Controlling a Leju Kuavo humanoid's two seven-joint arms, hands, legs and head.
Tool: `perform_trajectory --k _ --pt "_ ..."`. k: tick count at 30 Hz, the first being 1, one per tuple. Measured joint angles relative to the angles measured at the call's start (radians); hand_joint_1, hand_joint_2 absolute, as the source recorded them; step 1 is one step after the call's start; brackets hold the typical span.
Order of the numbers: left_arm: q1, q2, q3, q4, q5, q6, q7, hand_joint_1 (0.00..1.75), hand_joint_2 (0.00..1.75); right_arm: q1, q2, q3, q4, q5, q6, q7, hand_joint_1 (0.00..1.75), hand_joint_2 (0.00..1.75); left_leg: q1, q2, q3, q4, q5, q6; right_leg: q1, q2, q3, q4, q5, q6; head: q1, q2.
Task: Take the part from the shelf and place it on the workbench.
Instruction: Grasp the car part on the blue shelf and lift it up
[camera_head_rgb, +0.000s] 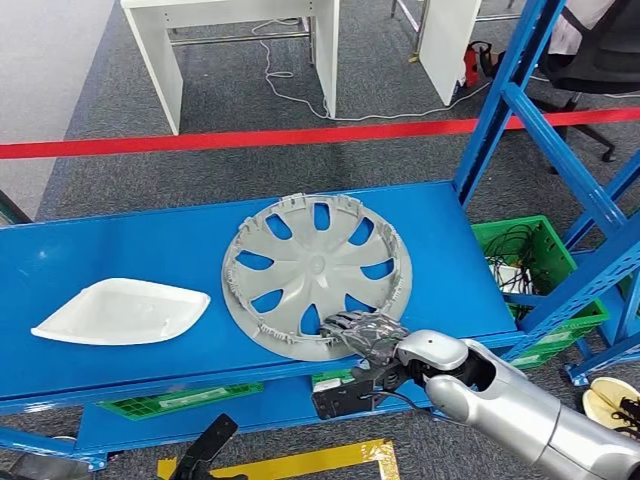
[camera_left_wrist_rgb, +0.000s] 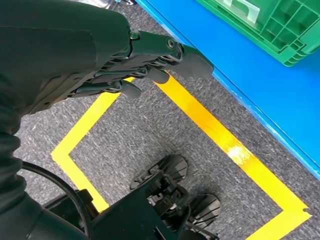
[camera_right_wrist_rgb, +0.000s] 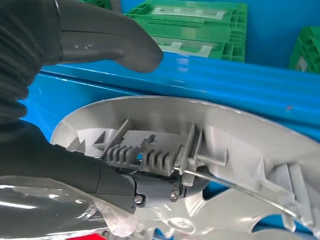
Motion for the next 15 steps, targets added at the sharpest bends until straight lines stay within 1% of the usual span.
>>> perform_trajectory --k 6,15 --pt "-0.002 0.000 0.000 0.002 0.002 -0.002 -0.009 0.00 1.75 -0.066 -0.012 0.073 -0.017 -0.017 0.023 0.005 0.00 1.75 0.000 0.000 0.000 0.000 0.000 0.000 0.000 0.000 0.000 0.000 0.000 0.000 0.000 0.000" --pt "-0.006 0.000 0.000 0.011 0.008 0.005 -0.017 0.00 1.75 -0.132 -0.029 0.163 -0.020 0.028 0.032 0.008 0.00 1.75 0.000 0.000 0.000 0.000 0.000 0.000 0.000 0.000 0.000 0.000 0.000 0.000 0.000 0.000"
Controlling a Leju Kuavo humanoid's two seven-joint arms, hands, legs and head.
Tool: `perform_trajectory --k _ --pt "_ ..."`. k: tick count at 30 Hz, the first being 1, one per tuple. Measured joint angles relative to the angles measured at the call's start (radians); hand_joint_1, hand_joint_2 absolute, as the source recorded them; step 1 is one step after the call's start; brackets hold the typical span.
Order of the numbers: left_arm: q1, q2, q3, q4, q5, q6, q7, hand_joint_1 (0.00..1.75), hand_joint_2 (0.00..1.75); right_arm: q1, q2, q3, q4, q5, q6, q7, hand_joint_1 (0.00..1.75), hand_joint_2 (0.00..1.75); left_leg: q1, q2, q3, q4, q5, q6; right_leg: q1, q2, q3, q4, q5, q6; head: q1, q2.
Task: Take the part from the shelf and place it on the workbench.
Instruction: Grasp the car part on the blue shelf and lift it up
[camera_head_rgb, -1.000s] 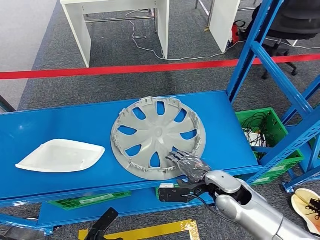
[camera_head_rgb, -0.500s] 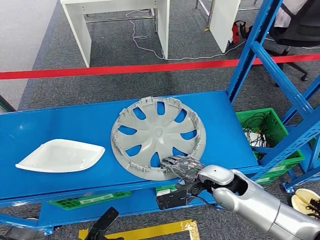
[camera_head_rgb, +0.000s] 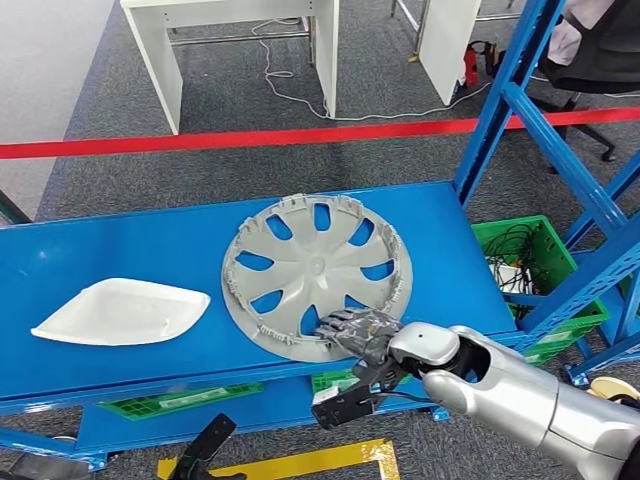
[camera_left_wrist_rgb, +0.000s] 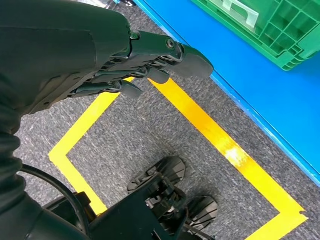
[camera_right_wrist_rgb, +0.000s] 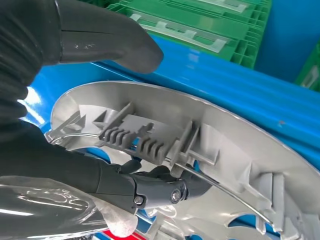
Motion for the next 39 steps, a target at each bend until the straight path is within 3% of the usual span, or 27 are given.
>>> perform_trajectory --k 8,24,39 --pt "-0.004 0.000 0.000 0.004 0.001 0.001 0.000 0.00 1.75 -0.016 -0.004 0.036 0.000 0.012 -0.002 0.004 0.00 1.75 0.000 0.000 0.000 0.000 0.000 0.000 0.000 0.000 0.000 0.000 0.000 0.000 0.000 0.000" --pt "0.000 0.004 0.000 0.038 0.009 0.006 -0.016 0.00 1.75 -0.034 -0.077 0.095 0.009 0.055 -0.038 -0.027 0.00 1.75 0.000 0.000 0.000 0.000 0.000 0.000 0.000 0.000 0.000 0.000 0.000 0.000 0.000 0.000" --pt "-0.011 0.002 0.000 0.043 0.019 0.006 -0.010 0.00 1.75 -0.057 -0.075 0.138 0.000 0.172 -0.037 -0.006 0.00 1.75 0.000 0.000 0.000 0.000 0.001 0.000 0.000 0.000 0.001 0.000 0.001 0.000 0.000 0.000"
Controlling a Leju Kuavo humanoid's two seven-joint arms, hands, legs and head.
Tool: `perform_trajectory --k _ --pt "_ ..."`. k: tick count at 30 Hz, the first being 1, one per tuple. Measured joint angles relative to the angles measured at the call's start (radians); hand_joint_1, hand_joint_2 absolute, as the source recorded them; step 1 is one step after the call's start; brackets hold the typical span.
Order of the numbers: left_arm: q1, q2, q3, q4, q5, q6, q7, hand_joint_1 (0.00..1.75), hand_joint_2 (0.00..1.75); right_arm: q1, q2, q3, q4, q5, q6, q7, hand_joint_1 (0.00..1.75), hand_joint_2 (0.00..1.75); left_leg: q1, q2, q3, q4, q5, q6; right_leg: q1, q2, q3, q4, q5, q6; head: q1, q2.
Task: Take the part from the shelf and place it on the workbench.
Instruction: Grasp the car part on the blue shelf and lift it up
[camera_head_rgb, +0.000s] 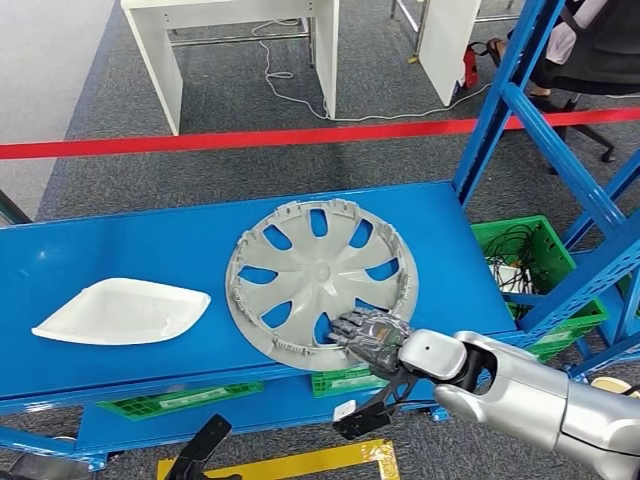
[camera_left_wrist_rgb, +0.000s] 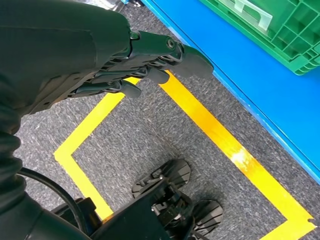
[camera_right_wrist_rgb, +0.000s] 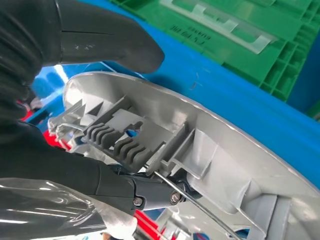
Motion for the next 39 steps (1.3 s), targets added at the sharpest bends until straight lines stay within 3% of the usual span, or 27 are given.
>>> perform_trajectory --k 1,5,22,30,39 --pt "0.000 0.000 0.000 0.000 0.001 0.000 0.000 0.00 1.75 -0.001 0.000 0.003 0.000 0.014 -0.003 0.002 0.04 1.75 0.000 0.000 0.000 0.000 0.000 0.000 0.000 0.000 0.000 0.000 0.000 0.000 0.000 0.000" --pt "-0.001 0.000 0.000 0.000 0.003 0.002 0.003 0.00 1.75 -0.002 0.000 0.015 0.000 0.065 -0.013 0.014 1.75 1.75 0.000 0.000 0.000 0.000 0.001 0.000 0.000 0.000 0.000 0.000 0.000 0.000 0.000 0.000" --pt "-0.007 -0.001 0.000 0.000 0.002 0.002 0.013 0.00 1.75 0.011 0.006 0.020 0.001 0.178 -0.057 0.019 1.75 1.75 0.000 0.000 0.000 0.000 0.002 0.001 0.000 -0.001 0.000 0.000 0.002 0.001 0.000 0.000" --pt "-0.009 -0.002 0.002 0.000 0.004 0.001 0.014 0.00 1.75 0.058 0.036 -0.034 0.000 0.190 -0.103 0.073 1.75 1.75 0.000 0.000 -0.001 0.000 0.002 0.001 0.000 0.000 0.000 0.000 0.002 0.001 0.000 0.000" --pt "-0.007 -0.003 0.007 0.000 0.005 0.017 0.011 0.00 1.75 0.158 0.044 -0.187 -0.095 0.238 -0.319 0.141 1.75 1.75 0.000 -0.001 -0.005 0.000 0.003 0.001 0.000 -0.001 -0.004 0.000 0.003 0.000 0.000 0.000"
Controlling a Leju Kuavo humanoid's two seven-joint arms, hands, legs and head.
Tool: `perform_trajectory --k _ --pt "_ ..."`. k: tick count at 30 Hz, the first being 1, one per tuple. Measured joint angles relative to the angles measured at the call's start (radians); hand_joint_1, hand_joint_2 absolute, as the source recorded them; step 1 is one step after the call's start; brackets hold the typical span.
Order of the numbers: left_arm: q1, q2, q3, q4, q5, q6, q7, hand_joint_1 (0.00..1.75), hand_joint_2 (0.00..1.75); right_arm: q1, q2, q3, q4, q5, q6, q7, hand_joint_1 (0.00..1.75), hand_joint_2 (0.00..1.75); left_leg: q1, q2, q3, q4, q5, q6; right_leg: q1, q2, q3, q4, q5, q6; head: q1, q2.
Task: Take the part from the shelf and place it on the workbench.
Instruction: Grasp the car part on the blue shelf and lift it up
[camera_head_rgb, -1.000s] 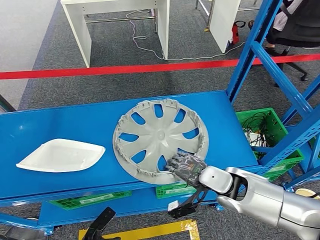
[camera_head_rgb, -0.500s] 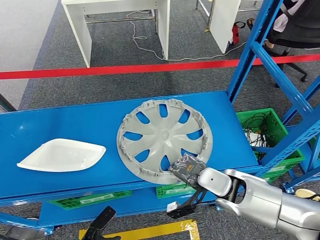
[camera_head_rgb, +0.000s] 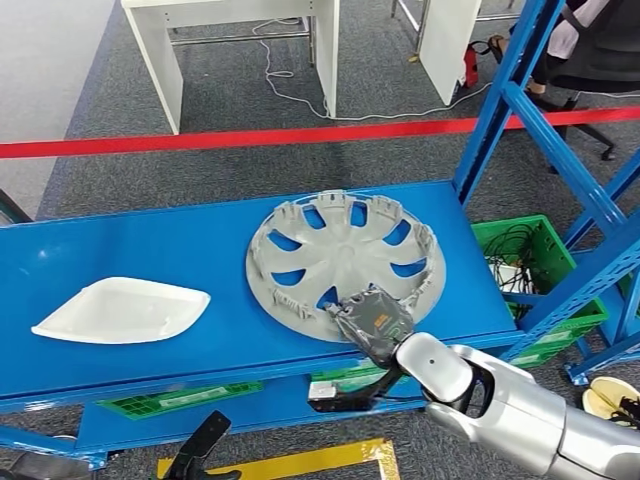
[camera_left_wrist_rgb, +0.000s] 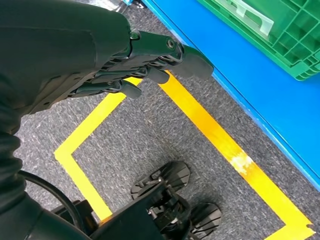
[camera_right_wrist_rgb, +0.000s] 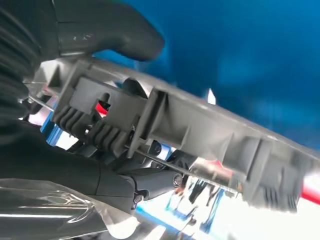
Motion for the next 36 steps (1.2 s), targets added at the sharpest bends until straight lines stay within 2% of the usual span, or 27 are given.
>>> perform_trajectory --k 5,11,14,17,19,21,25,27,31,36 --pt "0.006 0.000 0.006 0.000 -0.001 0.002 -0.005 0.00 1.75 0.084 0.000 -0.122 -0.088 0.010 -0.130 -0.003 1.75 1.75 0.000 -0.002 -0.001 0.000 0.000 0.000 0.000 -0.002 0.000 0.000 0.000 0.000 0.000 0.000" --pt "0.007 0.000 0.018 -0.001 -0.002 0.002 -0.008 0.00 1.75 0.138 0.000 -0.196 -0.146 0.010 -0.155 -0.008 1.75 1.75 0.000 -0.002 -0.002 0.000 0.000 0.000 0.000 -0.002 -0.001 0.000 0.000 0.000 0.000 0.000" --pt "0.009 -0.001 0.022 -0.001 -0.004 0.002 -0.012 0.00 1.75 0.186 0.003 -0.233 -0.170 -0.003 -0.241 -0.048 1.75 1.75 0.000 -0.004 -0.002 0.000 0.001 0.000 0.000 -0.004 -0.001 0.000 0.000 0.000 0.000 0.000" --pt "0.016 0.000 0.023 -0.002 0.002 0.005 -0.029 0.00 1.75 0.277 0.019 -0.309 -0.222 -0.112 -0.381 -0.157 1.75 1.75 0.000 -0.005 -0.003 0.000 0.001 0.000 0.000 -0.005 -0.001 0.000 0.000 0.000 0.000 0.000" --pt "0.023 0.002 0.025 -0.003 0.016 0.003 -0.042 0.00 1.75 0.338 0.031 -0.360 -0.265 -0.211 -0.438 -0.240 1.75 1.75 0.000 -0.005 -0.004 0.000 0.000 0.000 0.000 -0.005 -0.002 0.000 0.000 0.000 0.000 0.000" --pt "0.031 0.004 0.029 -0.006 0.042 -0.004 -0.059 0.00 1.75 0.394 0.041 -0.401 -0.307 -0.326 -0.472 -0.337 1.75 1.75 0.000 -0.005 -0.005 0.000 0.000 0.000 0.000 -0.005 -0.003 0.000 -0.001 0.000 0.000 0.000" --pt "0.057 0.008 0.045 -0.013 0.101 -0.018 -0.088 0.00 1.75 0.504 0.053 -0.469 -0.389 -0.678 -0.507 -0.610 1.75 1.75 0.000 -0.005 -0.006 0.000 0.000 0.000 0.000 -0.005 -0.005 0.000 -0.001 0.000 0.000 0.000" --pt "0.067 0.008 0.047 -0.020 0.116 -0.019 -0.091 0.00 1.75 0.551 0.056 -0.499 -0.426 -0.819 -0.507 -0.715 1.75 1.75 0.000 -0.005 -0.007 0.000 0.000 0.000 0.000 -0.005 -0.005 0.000 -0.001 0.000 0.000 0.000" --pt "0.074 0.008 0.047 -0.031 0.126 -0.018 -0.091 0.00 1.75 0.615 0.058 -0.544 -0.477 -0.947 -0.496 -0.807 1.75 1.75 0.000 -0.005 -0.007 0.000 0.000 0.000 0.000 -0.005 -0.005 0.000 -0.001 0.000 0.000 0.000" --pt "0.067 0.006 0.047 -0.040 0.142 -0.008 -0.086 0.00 1.75 0.641 0.071 -0.580 -0.508 -1.021 -0.472 -0.816 1.75 1.75 0.000 -0.005 -0.007 0.000 0.002 0.000 0.000 -0.004 -0.005 0.000 0.000 0.000 0.000 0.000"
